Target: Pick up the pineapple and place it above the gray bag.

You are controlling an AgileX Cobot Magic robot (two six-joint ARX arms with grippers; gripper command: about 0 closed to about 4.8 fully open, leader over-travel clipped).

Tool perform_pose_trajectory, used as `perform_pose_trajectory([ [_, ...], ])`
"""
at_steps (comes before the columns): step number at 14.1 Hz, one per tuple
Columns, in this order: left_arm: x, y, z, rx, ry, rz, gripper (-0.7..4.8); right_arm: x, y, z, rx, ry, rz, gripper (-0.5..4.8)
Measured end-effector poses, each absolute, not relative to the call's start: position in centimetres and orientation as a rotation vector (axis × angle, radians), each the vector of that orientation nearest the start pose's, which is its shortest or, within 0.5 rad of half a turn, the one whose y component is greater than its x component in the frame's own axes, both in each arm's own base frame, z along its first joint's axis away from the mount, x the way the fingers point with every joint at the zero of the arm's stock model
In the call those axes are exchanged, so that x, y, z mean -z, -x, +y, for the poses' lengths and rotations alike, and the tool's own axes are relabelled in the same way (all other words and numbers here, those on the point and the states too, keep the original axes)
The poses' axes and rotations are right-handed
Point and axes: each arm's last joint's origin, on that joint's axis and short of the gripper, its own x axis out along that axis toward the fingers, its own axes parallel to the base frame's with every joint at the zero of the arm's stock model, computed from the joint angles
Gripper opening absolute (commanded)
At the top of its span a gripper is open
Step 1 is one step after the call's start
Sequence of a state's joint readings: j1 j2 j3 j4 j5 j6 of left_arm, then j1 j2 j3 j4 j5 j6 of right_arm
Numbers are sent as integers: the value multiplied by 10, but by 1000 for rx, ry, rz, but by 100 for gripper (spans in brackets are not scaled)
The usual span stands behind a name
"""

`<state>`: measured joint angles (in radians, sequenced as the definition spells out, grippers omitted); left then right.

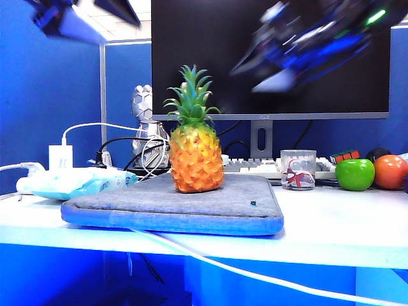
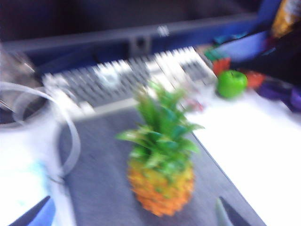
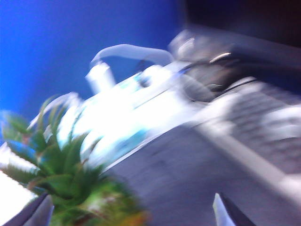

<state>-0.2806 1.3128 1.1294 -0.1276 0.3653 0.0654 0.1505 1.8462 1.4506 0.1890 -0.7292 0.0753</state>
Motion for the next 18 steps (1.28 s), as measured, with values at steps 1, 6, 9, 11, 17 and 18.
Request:
perform_pose_trajectory([
  [1, -355, -271, -88, 623, -67, 256, 479, -326, -411, 54, -835, -135, 176, 479],
  [6, -383, -209, -67, 514, -146, 270, 479, -405, -328, -34, -801, -186, 165, 479],
  [9, -409, -166, -51, 403, -154, 120, 479, -428, -266, -29, -698, -40, 214, 479],
  [11, -395, -145, -43, 341, -157, 111, 479, -447, -227, -14, -658, 48, 165, 479],
  [17, -331, -76, -24, 334, -96, 16, 479, -388, -124, 2, -512, 43, 66, 479],
  [18, -330, -72, -22, 314, -93, -6, 479, -366, -120, 3, -506, 7, 29, 479],
])
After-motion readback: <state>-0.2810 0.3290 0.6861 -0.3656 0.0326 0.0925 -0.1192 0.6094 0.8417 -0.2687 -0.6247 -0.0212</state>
